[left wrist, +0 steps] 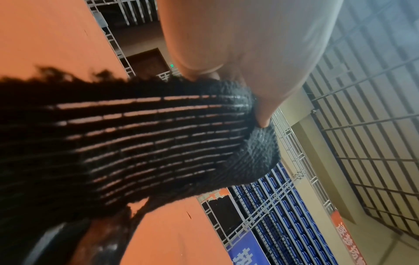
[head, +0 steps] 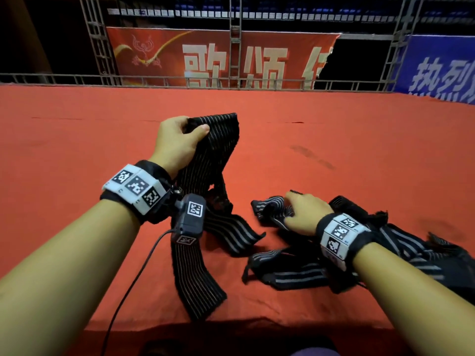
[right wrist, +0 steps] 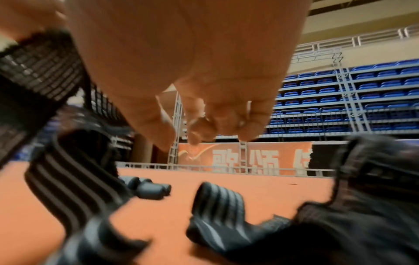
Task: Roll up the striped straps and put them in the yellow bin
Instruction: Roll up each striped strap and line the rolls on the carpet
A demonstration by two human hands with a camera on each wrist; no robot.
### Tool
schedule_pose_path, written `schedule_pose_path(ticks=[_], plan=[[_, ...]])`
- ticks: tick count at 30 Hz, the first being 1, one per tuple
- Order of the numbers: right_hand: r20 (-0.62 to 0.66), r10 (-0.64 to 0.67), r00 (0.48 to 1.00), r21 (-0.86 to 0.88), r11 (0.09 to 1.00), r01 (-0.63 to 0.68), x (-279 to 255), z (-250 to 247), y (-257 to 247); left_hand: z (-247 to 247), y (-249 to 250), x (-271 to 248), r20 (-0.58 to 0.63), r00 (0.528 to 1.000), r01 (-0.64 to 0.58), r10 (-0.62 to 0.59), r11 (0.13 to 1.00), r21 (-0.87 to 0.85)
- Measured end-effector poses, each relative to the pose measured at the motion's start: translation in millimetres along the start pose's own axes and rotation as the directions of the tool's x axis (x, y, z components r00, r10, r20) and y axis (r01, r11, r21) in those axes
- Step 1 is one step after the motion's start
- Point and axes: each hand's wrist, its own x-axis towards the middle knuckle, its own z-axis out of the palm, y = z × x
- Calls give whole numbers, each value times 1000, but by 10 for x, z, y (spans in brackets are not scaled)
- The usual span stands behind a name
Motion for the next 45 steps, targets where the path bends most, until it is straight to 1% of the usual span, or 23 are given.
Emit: schedule_pose_path(ticks=[2, 4, 7, 10, 12, 16, 19, 21, 23, 26, 28, 29, 31, 33, 36, 37, 38, 39, 40, 42, 43, 44, 45], plan=[[-92, -76, 993, 203, 975, 93, 31, -27, -243, 24, 58, -30, 19, 1000, -17, 18, 999, -34], [-58, -138, 989, 335, 930, 150, 103, 1, -475, 29, 131, -44, 20, 998, -50, 51, 997, -53], [-58, -186, 981, 342, 920, 194, 220, 160, -712, -3, 252, -36, 13, 995, -100, 100, 994, -41], [-117, -115, 986, 378, 914, 151, 293, 260, -738, -64, 326, -29, -2, 993, -122, 122, 992, -15], [-124, -118, 985, 401, 902, 158, 285, 278, -697, -124, 328, -8, -23, 992, -122, 122, 993, -1], [-147, -158, 977, 255, 948, 191, 251, 205, -535, -173, 254, 15, -49, 991, -120, 121, 993, 20], [-63, -37, 997, 80, 996, 42, 284, 131, -300, -111, 211, -30, -81, 987, -138, 140, 990, 36], [25, 67, 997, -80, 995, -65, 244, 142, -102, -133, 242, 7, -164, 977, -145, 136, 989, -41], [100, 153, 983, -145, 980, -138, 177, 193, 95, -171, 318, 75, -165, 977, -152, 132, 982, -112], [99, 162, 982, -42, 987, -158, 157, 135, 150, -105, 409, 64, -82, 983, -170, 163, 981, -91], [11, 62, 998, 140, 988, -63, 184, 39, 48, 4, 403, 6, -57, 986, -161, 157, 985, -69], [-82, 6, 997, 283, 959, 17, 174, -20, -32, 45, 389, -16, -58, 988, -149, 145, 987, -66], [-285, -50, 957, 542, 815, 204, 133, -107, -209, 76, 363, -41, -60, 992, -114, 109, 991, -75], [-496, -66, 866, 625, 664, 410, 45, -227, -389, 53, 342, -38, -59, 994, -94, 90, 993, -70], [-721, -137, 680, 493, 587, 642, -80, -401, -566, 9, 315, -34, -68, 995, -80, 78, 996, -30], [-754, -200, 626, 415, 593, 690, -90, -444, -592, -10, 307, -37, -69, 995, -70, 69, 997, -15], [-757, -273, 594, 332, 623, 708, -98, -490, -620, -31, 297, -41, -67, 996, -56, 55, 998, -9], [-732, -332, 594, 260, 671, 695, -102, -526, -649, -50, 292, -48, -64, 997, -40, 39, 999, -13], [-680, -365, 636, 209, 735, 645, -107, -547, -686, -70, 289, -50, -64, 998, -29, 27, 999, -22], [-534, -336, 775, 172, 855, 489, -99, -523, -745, -106, 303, -57, -75, 997, -16, 14, 999, -28], [-476, -289, 831, 215, 878, 428, -92, -497, -763, -123, 320, -59, -84, 996, -13, 10, 1000, -26], [-431, -263, 863, 285, 868, 407, -92, -467, -775, -142, 336, -58, -91, 996, -11, 9, 1000, -28], [-404, -262, 876, 374, 827, 420, -91, -432, -782, -167, 358, -60, -94, 996, -10, 7, 999, -36]])
